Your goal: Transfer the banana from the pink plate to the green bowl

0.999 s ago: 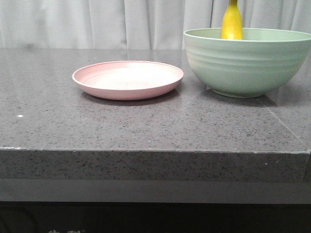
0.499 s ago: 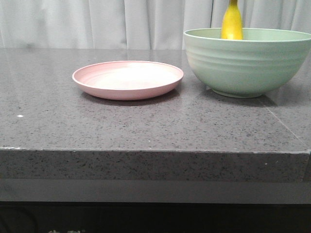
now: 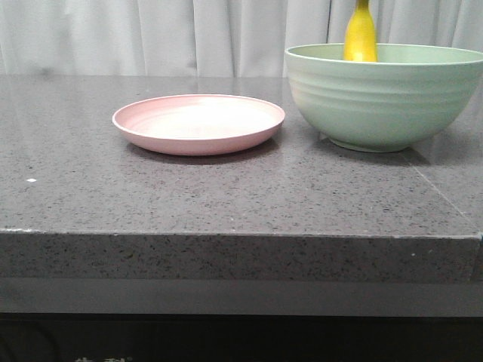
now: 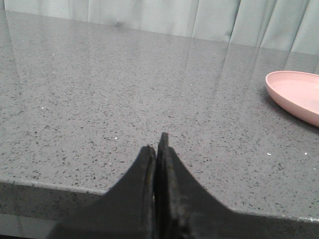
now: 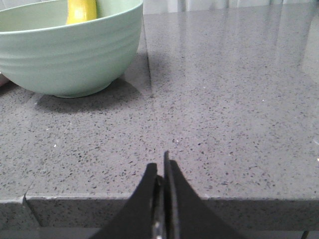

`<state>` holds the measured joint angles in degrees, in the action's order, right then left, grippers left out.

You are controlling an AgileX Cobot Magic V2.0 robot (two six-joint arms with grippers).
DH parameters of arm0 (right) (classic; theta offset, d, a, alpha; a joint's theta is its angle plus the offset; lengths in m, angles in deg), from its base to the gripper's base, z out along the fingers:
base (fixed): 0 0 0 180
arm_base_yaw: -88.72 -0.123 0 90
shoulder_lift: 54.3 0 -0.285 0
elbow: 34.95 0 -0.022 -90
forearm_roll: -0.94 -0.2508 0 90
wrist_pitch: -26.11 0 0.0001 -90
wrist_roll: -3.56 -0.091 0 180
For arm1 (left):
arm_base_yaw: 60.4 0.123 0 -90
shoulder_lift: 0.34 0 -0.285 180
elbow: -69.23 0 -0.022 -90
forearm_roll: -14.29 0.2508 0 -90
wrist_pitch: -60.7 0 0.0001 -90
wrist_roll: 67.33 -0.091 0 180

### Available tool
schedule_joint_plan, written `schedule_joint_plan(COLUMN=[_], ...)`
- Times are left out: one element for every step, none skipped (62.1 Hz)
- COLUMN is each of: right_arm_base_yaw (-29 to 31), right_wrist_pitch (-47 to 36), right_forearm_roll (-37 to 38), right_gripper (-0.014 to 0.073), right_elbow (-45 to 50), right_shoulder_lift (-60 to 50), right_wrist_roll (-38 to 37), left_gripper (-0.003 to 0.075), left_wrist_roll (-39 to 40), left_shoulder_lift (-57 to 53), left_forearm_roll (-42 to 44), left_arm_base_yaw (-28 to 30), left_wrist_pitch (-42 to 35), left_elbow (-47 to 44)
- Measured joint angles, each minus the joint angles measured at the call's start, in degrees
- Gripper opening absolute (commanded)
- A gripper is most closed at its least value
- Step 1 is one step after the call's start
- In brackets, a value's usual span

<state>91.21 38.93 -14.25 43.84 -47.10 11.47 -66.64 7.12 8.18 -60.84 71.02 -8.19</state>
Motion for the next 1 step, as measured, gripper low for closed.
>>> schedule_joint_plan(right_arm_base_yaw=[0.0], right_wrist_pitch=[0.0], right_forearm_roll=[0.0], right_gripper=[-0.006], right_elbow=[0.0], right_shoulder_lift=[0.0], right_wrist_roll=[0.0], left_gripper=[-0.0018], left_wrist_roll=[0.0], left_shoulder_lift=[0.0], left_forearm_roll=[0.0], left_arm_base_yaw=[0.0], left_wrist_pitch=[0.0], left_elbow=[0.0])
